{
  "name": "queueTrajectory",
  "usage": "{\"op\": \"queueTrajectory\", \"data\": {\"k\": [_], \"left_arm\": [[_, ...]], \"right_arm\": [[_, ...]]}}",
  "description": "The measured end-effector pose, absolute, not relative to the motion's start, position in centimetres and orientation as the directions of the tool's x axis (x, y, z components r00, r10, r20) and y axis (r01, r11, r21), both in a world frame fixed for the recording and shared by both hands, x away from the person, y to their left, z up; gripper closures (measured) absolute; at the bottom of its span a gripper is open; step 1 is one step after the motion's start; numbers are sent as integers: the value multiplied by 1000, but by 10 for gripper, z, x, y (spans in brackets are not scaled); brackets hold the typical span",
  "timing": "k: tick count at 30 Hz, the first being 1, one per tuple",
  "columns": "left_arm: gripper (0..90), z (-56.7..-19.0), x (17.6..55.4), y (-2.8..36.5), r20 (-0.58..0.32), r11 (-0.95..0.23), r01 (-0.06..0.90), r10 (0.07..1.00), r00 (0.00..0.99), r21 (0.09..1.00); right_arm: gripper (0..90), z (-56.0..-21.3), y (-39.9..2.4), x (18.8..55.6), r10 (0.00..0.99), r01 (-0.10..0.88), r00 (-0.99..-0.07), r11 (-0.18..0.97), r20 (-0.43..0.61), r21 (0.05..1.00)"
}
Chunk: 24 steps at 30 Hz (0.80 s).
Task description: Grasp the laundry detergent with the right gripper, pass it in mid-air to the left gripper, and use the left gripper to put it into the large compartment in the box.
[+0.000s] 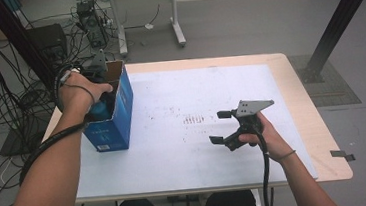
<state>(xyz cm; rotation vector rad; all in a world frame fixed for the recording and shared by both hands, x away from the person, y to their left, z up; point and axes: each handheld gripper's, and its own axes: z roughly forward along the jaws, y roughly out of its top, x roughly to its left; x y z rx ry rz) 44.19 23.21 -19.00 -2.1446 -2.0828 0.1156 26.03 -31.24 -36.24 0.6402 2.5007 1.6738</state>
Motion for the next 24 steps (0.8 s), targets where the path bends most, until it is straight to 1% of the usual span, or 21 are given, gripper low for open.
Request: {"op": "queueTrajectory", "data": {"k": [24], "left_arm": [[378, -190, 442, 234, 44, -20, 987, 999, 28, -160]], "right_arm": [[38, -364, -312, 263, 367, 308, -912, 321, 182, 896]]}}
